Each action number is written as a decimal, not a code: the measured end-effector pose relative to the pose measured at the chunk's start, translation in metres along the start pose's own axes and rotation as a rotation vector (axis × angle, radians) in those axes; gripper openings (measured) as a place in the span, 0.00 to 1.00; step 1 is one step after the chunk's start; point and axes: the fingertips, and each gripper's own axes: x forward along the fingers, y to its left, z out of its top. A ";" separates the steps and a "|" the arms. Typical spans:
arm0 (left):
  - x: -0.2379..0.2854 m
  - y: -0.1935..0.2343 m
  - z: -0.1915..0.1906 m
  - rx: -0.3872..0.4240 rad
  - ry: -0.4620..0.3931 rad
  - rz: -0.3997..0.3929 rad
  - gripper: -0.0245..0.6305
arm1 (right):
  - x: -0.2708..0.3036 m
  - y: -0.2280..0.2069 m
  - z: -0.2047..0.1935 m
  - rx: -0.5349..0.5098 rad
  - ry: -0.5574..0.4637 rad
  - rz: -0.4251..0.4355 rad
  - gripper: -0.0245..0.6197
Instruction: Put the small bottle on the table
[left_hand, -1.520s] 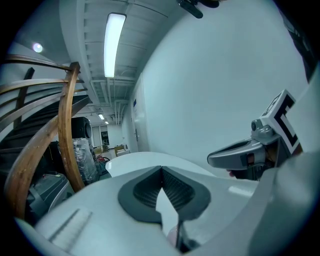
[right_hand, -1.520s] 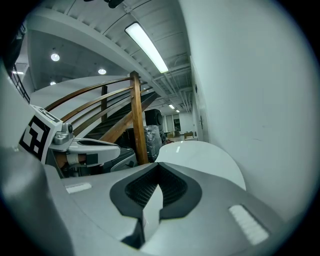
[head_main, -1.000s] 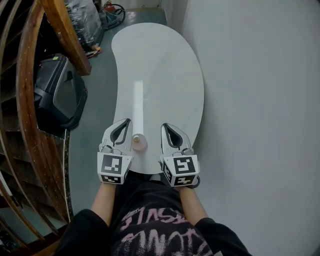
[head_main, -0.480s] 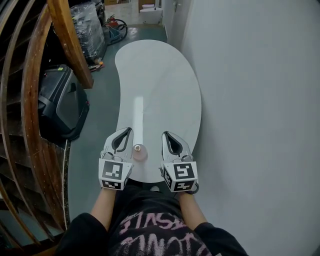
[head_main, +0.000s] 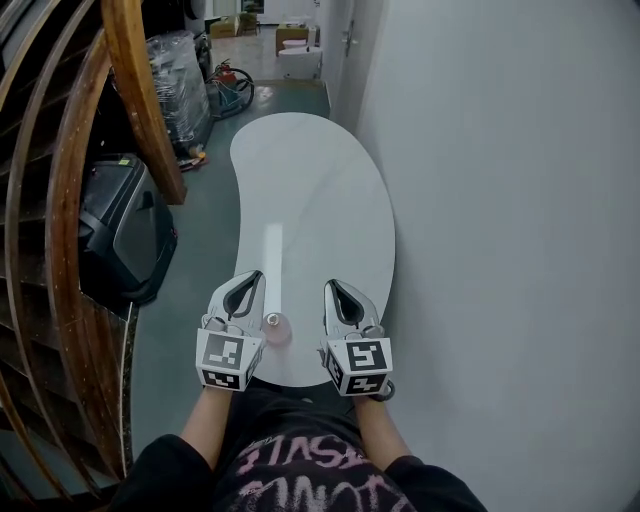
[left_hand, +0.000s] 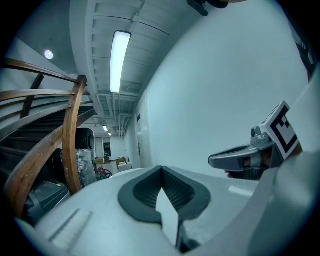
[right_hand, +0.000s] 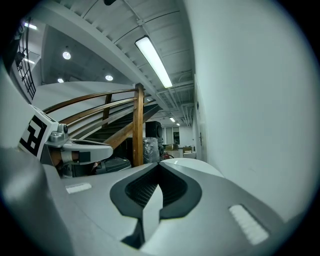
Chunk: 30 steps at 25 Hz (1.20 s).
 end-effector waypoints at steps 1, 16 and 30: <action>0.000 0.000 0.001 0.000 -0.004 0.000 0.04 | 0.000 -0.001 0.001 -0.002 -0.002 -0.002 0.05; 0.007 0.008 0.011 -0.021 -0.034 0.007 0.04 | 0.006 -0.007 0.011 -0.014 -0.023 -0.013 0.05; 0.011 0.005 0.013 -0.049 -0.036 -0.007 0.04 | 0.006 -0.013 0.011 -0.029 -0.030 -0.021 0.05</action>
